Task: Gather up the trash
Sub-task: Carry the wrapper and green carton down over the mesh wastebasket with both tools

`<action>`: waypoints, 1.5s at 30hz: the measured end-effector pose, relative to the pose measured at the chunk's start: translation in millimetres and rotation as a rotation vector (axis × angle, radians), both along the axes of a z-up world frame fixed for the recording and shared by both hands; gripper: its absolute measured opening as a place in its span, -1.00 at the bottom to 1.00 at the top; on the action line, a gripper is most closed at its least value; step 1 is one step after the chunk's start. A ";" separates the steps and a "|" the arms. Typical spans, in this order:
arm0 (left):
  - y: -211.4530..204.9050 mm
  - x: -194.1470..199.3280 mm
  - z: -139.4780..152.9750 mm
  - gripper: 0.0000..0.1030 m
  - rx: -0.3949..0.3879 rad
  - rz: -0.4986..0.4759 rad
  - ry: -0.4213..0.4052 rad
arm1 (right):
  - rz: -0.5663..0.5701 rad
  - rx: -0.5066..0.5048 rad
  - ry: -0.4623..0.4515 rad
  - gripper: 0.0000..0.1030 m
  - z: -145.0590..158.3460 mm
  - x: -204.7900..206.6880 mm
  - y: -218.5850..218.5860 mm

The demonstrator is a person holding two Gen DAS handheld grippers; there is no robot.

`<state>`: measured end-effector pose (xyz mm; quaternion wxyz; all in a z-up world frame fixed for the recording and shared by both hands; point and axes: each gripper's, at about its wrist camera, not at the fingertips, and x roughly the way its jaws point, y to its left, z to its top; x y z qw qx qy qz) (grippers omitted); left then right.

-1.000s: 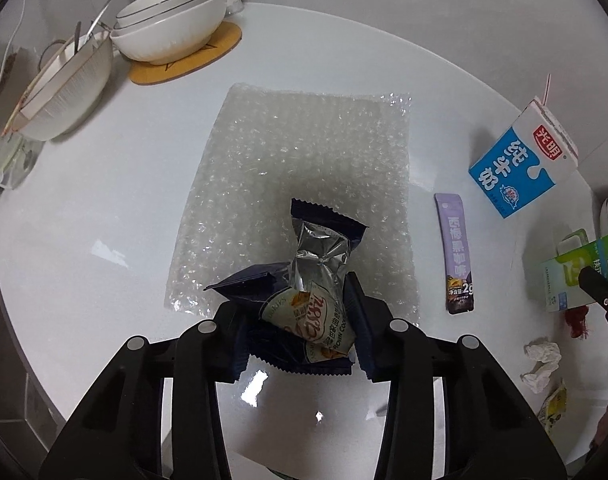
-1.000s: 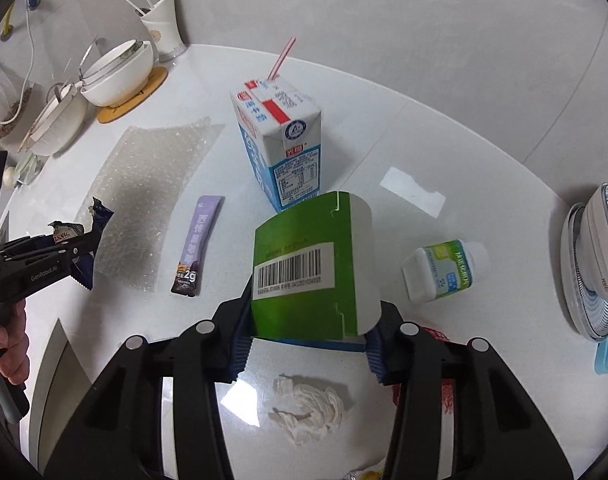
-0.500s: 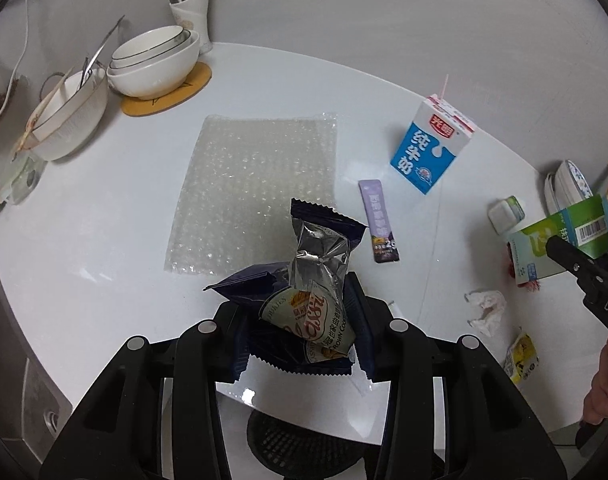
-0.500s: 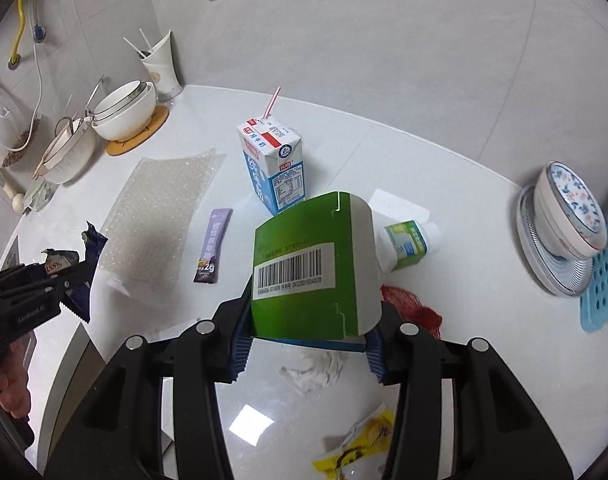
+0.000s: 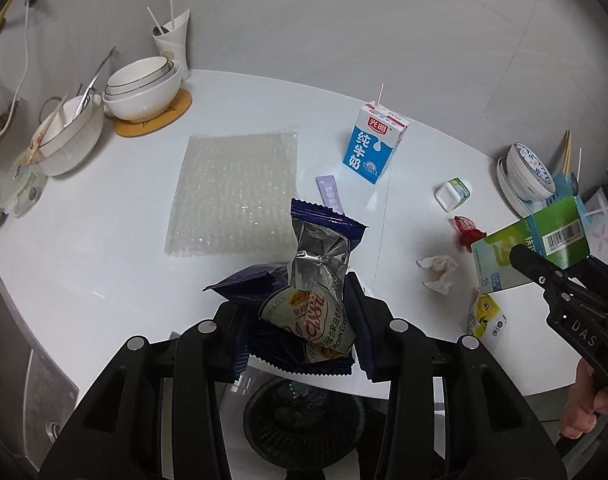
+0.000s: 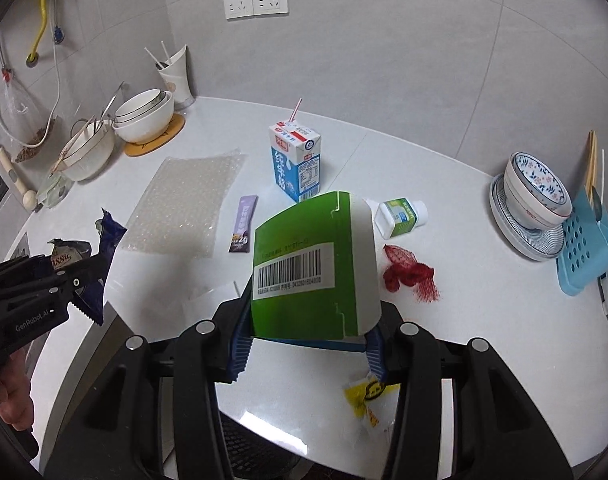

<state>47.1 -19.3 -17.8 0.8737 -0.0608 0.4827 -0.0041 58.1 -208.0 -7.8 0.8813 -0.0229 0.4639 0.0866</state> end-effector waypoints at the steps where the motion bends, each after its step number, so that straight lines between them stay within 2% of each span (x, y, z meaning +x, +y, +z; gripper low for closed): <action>1: 0.5 -4.0 1.4 -0.21 -0.003 -0.002 -0.001 | -0.006 0.004 0.001 -0.15 1.1 -5.1 0.0; 12: 0.1 -47.5 6.7 -0.21 -0.014 -0.040 -0.012 | -0.027 0.026 -0.014 -0.15 11.1 -55.8 2.3; 20: -4.3 -67.4 1.1 -0.21 -0.012 -0.069 -0.005 | -0.012 0.002 0.031 -0.15 -1.8 -78.2 4.6; 27: -5.2 -89.2 -22.1 -0.21 -0.027 -0.076 0.038 | -0.038 0.020 0.027 -0.15 -7.1 -97.0 -0.4; 31: -4.8 -97.1 -34.3 -0.21 -0.034 -0.084 0.057 | -0.070 0.022 -0.004 -0.15 -10.2 -108.4 -5.5; 45: -6.0 -136.8 -72.8 -0.21 -0.055 -0.074 0.090 | -0.031 0.037 0.070 -0.15 -50.6 -148.3 -2.6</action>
